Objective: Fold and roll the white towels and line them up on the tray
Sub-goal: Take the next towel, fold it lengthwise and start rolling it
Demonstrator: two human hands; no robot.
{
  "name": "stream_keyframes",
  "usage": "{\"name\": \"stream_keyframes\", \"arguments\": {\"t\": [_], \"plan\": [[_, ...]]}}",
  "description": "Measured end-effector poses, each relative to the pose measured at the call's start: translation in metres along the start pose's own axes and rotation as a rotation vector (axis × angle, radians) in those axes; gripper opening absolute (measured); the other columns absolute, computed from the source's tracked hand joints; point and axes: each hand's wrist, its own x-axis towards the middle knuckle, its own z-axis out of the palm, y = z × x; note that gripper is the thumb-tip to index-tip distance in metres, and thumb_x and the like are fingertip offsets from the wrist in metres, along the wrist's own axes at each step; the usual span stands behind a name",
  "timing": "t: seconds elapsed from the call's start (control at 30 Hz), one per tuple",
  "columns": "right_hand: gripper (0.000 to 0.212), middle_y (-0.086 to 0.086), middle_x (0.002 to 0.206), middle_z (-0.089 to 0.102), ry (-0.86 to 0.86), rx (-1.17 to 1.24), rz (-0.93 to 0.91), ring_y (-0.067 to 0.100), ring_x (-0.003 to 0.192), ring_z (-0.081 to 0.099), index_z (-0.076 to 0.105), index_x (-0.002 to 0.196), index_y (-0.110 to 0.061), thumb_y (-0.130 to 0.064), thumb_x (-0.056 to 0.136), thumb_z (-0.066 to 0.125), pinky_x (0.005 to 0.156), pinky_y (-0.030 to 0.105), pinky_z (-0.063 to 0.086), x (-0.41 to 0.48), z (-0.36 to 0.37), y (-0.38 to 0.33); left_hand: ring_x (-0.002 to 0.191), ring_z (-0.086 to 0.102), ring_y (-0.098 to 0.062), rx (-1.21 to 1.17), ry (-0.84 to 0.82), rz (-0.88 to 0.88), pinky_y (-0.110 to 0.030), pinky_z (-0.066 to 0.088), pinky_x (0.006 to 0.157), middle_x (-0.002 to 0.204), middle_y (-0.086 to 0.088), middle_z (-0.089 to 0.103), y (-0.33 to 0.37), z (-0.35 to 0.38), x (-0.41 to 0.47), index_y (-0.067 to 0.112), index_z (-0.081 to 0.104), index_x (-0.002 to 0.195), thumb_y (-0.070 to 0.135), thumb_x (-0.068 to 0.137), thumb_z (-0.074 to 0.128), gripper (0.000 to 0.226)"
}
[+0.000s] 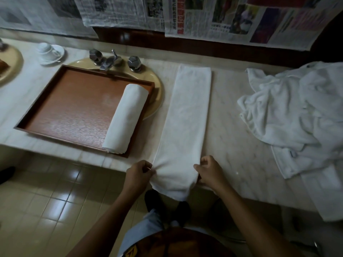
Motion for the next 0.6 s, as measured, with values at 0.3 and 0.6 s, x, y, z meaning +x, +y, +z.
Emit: {"name": "stream_keyframes", "arguments": {"t": [0.3,0.6], "plan": [[0.048,0.002,0.098,0.070,0.065,0.096,0.002,0.022,0.085,0.072,0.054,0.118,-0.024,-0.026,0.082,0.086,0.067,0.046,0.065,-0.014,-0.001,0.012,0.080,0.065,-0.006,0.030,0.008,0.058,-0.008,0.041,0.056,0.082,0.011,0.065,0.005,-0.003,0.000,0.020,0.071,0.091,0.017,0.088,0.081,0.011],[0.044,0.003,0.128,0.061,0.261,-0.366,-0.390,0.024,0.117,0.055,0.054,0.135,-0.020,-0.025,0.095,0.069,0.095,0.039,0.051,-0.025,0.010,0.012,0.108,0.058,-0.016,0.319,-0.039,0.415,-0.031,0.053,0.087,0.126,0.002,0.058,0.002,0.006,0.005,0.022,0.057,0.132,0.031,0.095,0.071,0.040]]}}
